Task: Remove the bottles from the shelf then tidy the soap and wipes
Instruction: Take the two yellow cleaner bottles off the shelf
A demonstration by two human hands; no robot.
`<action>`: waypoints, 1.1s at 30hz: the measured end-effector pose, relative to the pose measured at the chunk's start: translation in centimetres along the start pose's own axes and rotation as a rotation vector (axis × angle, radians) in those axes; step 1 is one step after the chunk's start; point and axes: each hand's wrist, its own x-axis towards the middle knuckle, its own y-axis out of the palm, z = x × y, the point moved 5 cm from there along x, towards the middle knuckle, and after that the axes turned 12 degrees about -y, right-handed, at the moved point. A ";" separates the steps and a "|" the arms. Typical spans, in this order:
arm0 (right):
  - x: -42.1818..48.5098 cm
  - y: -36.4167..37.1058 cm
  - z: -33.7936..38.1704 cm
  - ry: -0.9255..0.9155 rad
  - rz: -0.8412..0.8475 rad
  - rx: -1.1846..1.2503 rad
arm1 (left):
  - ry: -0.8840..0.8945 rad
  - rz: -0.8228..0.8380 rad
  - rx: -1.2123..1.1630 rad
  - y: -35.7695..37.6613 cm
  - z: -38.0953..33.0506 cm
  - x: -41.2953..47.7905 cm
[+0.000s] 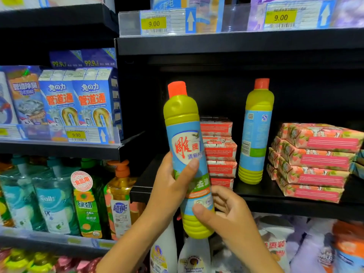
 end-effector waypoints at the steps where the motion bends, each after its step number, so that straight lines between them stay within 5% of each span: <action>1: -0.1 -0.1 0.0 -0.004 -0.027 -0.063 | -0.008 -0.012 -0.010 0.1 0.0 0.1; 5: 0.1 -0.7 1.2 -0.076 -0.010 -0.181 | -0.021 -0.039 -0.007 -0.4 0.1 0.3; 9: 0.9 -6.1 4.8 -0.358 -0.410 -0.443 | -0.010 -0.057 0.056 -1.4 0.4 0.4; 12: 3.2 -9.3 4.7 -0.303 -0.570 -0.696 | -0.002 -0.076 0.093 -1.6 0.6 0.3; 16: 7.4 -10.5 1.2 -0.112 -0.446 -0.812 | -0.004 -0.093 0.104 -1.5 1.4 -0.3; 25: 9.0 -10.3 -1.2 -0.187 -0.460 -0.844 | -0.045 -0.058 0.098 -0.5 2.7 -1.0; 33: 3.1 -9.8 3.8 -0.253 -0.425 -0.586 | -0.035 0.014 0.081 1.1 3.4 -1.5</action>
